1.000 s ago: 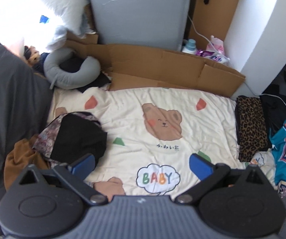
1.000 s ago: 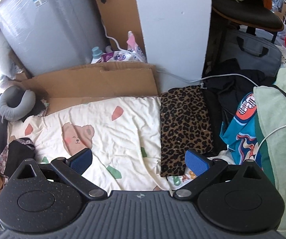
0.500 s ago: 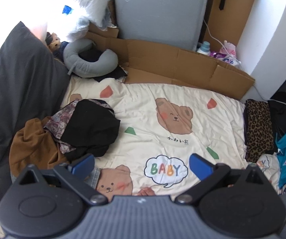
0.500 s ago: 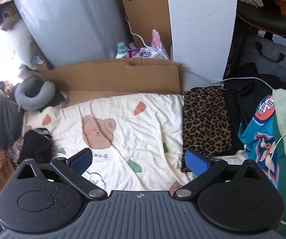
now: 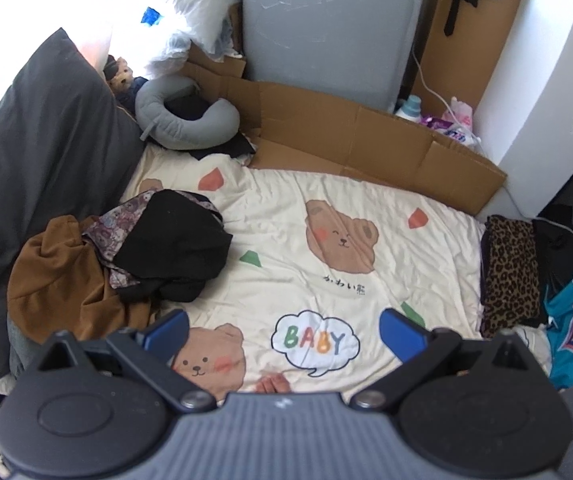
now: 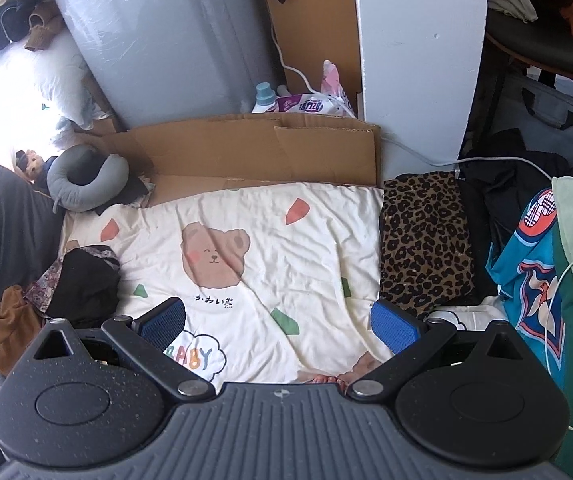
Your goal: Fold clothes
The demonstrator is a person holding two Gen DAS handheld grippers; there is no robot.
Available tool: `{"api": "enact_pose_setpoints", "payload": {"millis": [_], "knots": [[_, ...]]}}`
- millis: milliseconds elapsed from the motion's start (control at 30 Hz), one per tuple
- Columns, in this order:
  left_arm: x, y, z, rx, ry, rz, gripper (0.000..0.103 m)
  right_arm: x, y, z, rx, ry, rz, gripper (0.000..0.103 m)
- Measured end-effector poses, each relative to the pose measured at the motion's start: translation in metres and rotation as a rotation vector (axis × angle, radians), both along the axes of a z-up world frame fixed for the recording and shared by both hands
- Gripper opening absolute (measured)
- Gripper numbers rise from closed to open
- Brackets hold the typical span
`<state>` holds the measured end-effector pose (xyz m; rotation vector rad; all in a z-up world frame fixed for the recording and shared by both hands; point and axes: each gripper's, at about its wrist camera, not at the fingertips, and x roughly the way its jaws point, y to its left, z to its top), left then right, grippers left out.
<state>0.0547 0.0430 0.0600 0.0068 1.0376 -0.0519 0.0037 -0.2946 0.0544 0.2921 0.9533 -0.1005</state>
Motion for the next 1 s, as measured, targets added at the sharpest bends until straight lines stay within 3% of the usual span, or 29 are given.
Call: {"api": "enact_pose_setpoints", "payload": {"millis": [1000], "knots": [[-0.023, -0.019, -0.006, -0.011, 0.000, 0.047, 0.102, -0.028, 0.055, 0.001, 0.004, 0.049, 0.149, 0.102]]}}
